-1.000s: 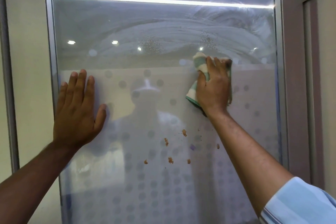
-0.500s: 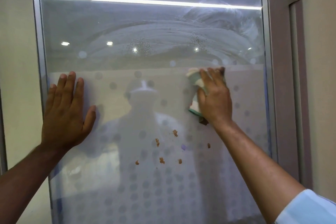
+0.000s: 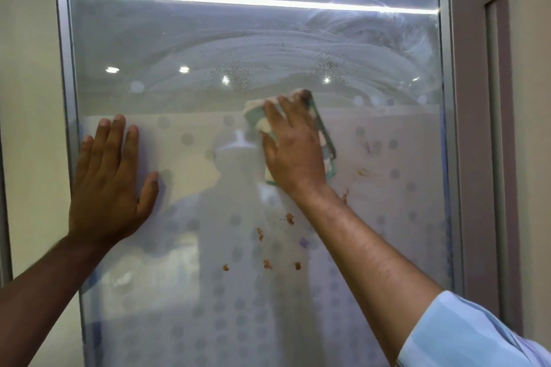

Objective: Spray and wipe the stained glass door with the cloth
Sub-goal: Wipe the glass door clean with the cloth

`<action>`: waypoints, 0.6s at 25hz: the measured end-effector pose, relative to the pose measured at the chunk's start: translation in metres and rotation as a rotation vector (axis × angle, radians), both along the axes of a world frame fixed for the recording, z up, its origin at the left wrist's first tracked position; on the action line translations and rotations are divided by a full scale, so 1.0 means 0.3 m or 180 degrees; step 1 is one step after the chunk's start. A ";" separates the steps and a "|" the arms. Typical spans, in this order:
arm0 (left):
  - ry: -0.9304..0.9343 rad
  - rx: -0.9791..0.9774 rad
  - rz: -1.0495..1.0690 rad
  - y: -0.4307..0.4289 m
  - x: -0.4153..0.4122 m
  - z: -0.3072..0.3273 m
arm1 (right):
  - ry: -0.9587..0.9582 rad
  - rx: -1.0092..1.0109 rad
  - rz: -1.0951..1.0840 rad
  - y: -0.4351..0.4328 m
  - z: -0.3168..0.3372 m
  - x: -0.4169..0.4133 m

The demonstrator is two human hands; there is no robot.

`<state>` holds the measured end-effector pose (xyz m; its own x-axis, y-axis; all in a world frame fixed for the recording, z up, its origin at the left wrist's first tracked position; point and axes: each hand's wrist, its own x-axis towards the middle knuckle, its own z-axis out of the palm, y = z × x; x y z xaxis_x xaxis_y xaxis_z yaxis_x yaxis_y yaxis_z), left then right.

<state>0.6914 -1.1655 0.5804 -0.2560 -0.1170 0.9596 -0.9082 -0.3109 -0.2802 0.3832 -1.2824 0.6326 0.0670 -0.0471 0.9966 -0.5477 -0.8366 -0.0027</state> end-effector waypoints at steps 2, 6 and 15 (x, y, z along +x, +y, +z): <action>0.0054 0.0081 -0.0024 0.008 -0.009 -0.001 | 0.0374 -0.0246 -0.0014 -0.005 -0.047 -0.005; 0.0101 0.0116 -0.0047 0.030 -0.044 0.005 | 0.0706 -0.0538 -0.0304 -0.109 -0.068 -0.168; 0.0213 0.0277 -0.0048 0.039 -0.071 0.010 | -0.0176 0.0465 -0.0143 -0.302 -0.049 -0.485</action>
